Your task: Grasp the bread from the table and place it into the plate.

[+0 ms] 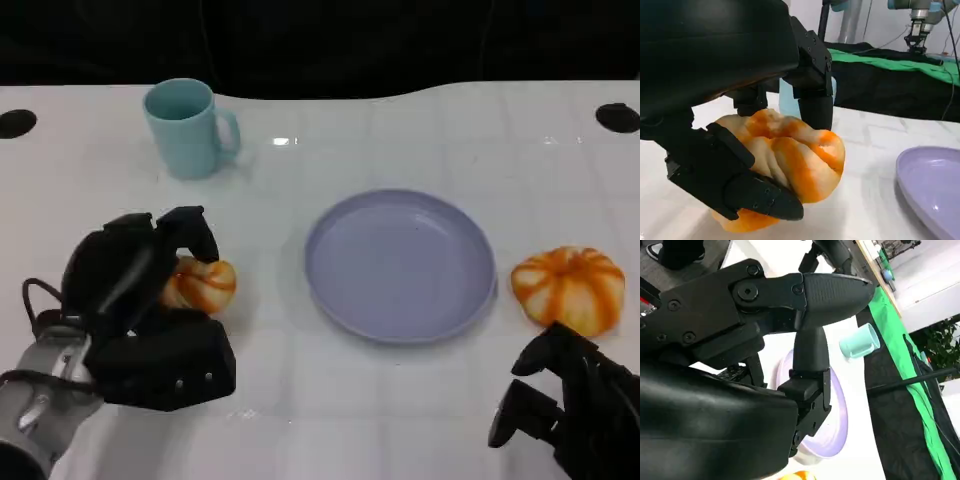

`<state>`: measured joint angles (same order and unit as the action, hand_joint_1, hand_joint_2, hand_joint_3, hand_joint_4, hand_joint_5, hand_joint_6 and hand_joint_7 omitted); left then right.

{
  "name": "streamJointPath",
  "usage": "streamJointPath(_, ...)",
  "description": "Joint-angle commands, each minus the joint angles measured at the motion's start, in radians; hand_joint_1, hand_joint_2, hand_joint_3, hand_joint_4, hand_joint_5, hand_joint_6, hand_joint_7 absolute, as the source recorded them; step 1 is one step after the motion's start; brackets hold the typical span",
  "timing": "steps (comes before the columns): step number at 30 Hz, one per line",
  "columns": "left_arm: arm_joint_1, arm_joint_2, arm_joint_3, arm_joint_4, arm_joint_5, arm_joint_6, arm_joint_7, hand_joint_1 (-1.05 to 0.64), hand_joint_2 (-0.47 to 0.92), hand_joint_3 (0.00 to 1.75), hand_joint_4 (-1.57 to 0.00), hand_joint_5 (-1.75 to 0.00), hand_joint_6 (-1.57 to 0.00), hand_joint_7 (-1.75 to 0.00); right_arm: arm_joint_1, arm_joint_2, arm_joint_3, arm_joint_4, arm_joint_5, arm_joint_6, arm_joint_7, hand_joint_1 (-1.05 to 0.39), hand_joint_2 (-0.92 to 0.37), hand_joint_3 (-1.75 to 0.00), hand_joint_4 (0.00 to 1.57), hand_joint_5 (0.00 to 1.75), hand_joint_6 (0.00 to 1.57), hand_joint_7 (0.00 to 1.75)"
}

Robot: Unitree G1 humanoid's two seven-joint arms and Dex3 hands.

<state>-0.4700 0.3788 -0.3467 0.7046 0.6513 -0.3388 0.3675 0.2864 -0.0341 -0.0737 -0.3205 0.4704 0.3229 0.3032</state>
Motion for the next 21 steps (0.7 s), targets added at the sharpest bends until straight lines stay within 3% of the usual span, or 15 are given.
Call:
streamJointPath(1, -0.010, 0.007, 0.032, -0.044, -0.047, 0.002, -0.054, -0.15, 0.53, 1.09, -0.86, -1.75, -0.70, -1.75, -0.001, -0.005, -0.004, 0.007, 0.004, -0.008, 0.000, -0.53, -0.92, -0.44, 0.66, 1.75, 0.47, 1.66)
streamJointPath(13, -0.085, -0.020, 0.039, -0.066, -0.074, -0.062, -0.112, -0.17, 0.51, 1.13, -0.83, -1.75, -0.68, -1.75, 0.006, 0.001, 0.001, 0.010, -0.003, -0.019, 0.002, -0.53, -0.92, -0.43, 0.64, 1.75, 0.45, 1.66)
streamJointPath(21, -0.136, -0.065, 0.029, -0.059, -0.071, -0.077, -0.130, -0.11, 0.50, 1.01, -0.85, -1.75, -0.63, -1.75, 0.006, -0.006, -0.002, 0.015, 0.002, -0.015, 0.010, -0.52, -0.92, -0.45, 0.64, 1.75, 0.41, 1.69)
